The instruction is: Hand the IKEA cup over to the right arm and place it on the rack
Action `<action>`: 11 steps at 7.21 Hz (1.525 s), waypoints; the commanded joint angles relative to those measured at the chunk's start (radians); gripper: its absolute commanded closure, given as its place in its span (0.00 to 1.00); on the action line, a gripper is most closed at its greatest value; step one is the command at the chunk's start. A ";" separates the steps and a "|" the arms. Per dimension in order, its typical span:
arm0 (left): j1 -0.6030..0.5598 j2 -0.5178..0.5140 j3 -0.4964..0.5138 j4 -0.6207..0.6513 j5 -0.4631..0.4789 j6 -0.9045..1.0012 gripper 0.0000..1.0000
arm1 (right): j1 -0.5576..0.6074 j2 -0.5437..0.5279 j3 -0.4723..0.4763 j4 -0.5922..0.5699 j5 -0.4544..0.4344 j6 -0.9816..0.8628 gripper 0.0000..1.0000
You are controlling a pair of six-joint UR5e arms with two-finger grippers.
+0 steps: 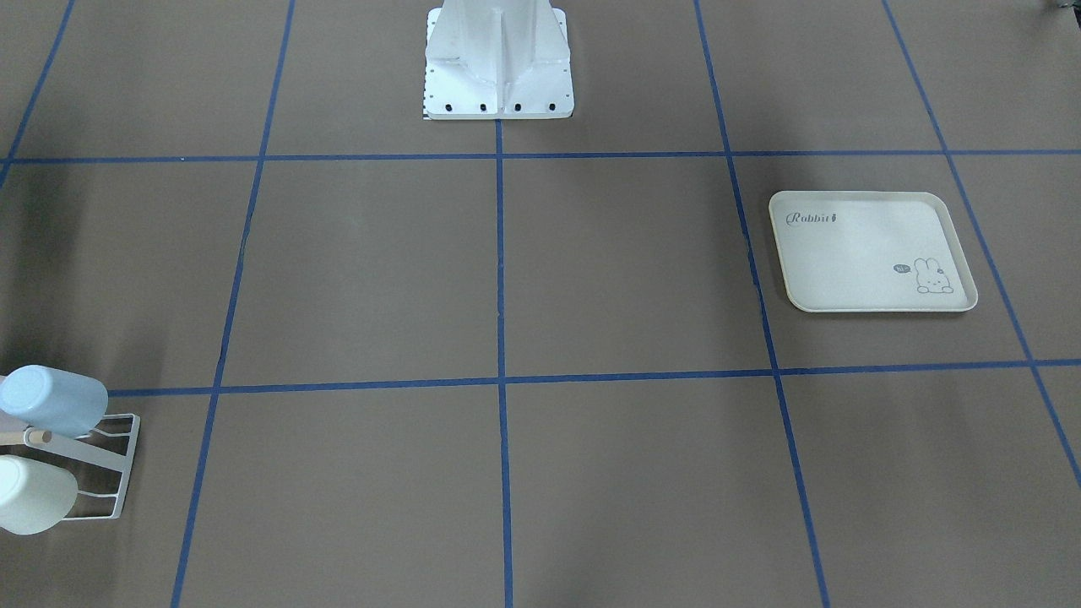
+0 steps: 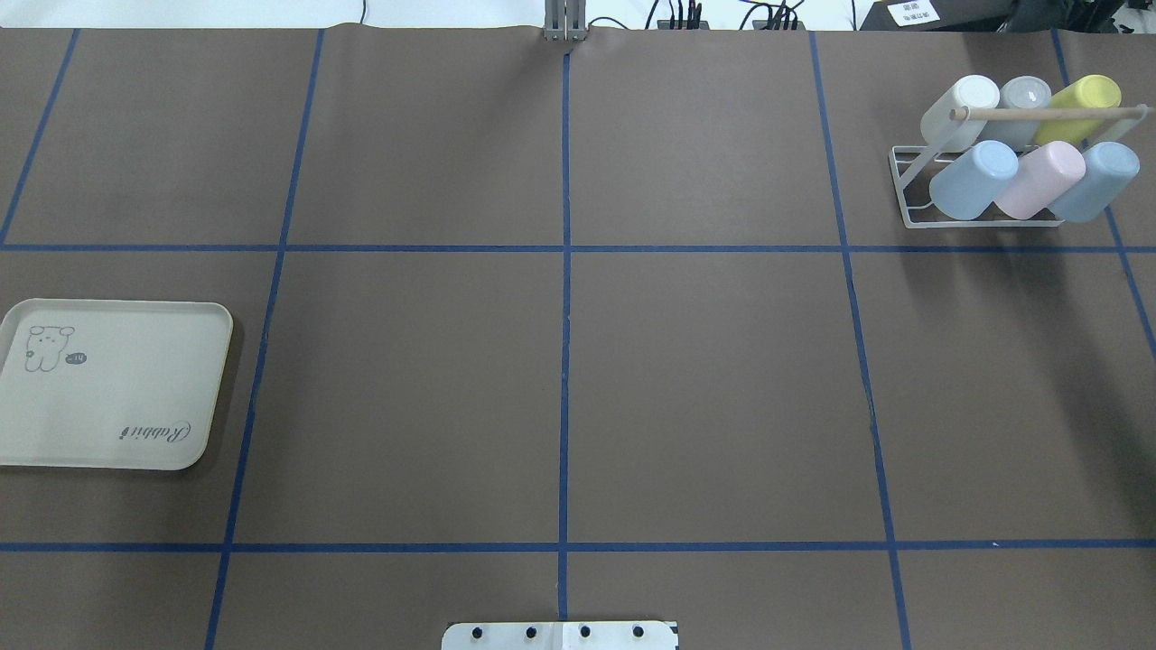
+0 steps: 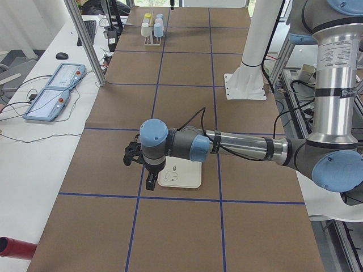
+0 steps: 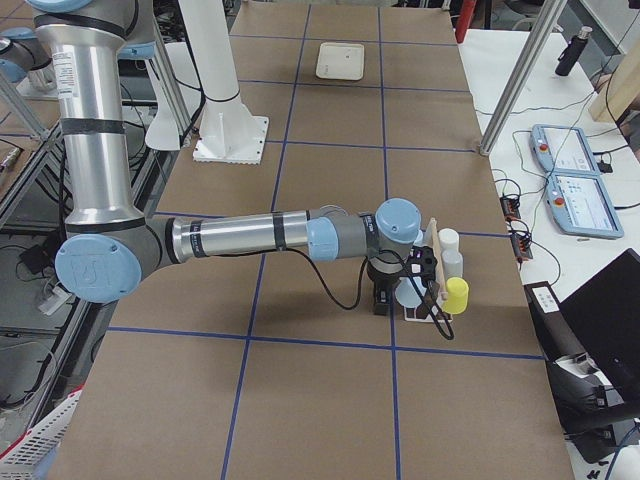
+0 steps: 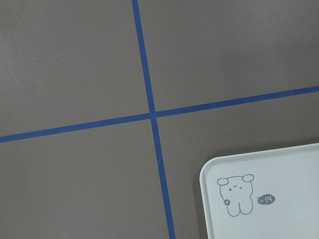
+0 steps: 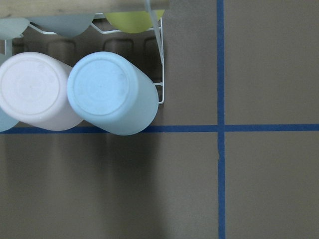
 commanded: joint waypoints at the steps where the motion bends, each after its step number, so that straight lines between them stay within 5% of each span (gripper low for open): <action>1: 0.001 0.002 -0.002 -0.001 0.000 0.001 0.00 | -0.003 0.003 0.004 0.000 0.001 0.001 0.01; 3: -0.001 0.002 -0.003 -0.001 0.000 0.001 0.00 | -0.014 0.015 0.004 0.000 0.004 -0.005 0.01; 6: 0.001 0.000 -0.008 -0.001 0.000 0.001 0.00 | -0.013 -0.046 0.001 0.151 0.016 0.004 0.01; 11: 0.002 -0.005 -0.008 -0.003 0.000 0.001 0.00 | -0.008 -0.049 0.013 0.160 0.011 -0.005 0.01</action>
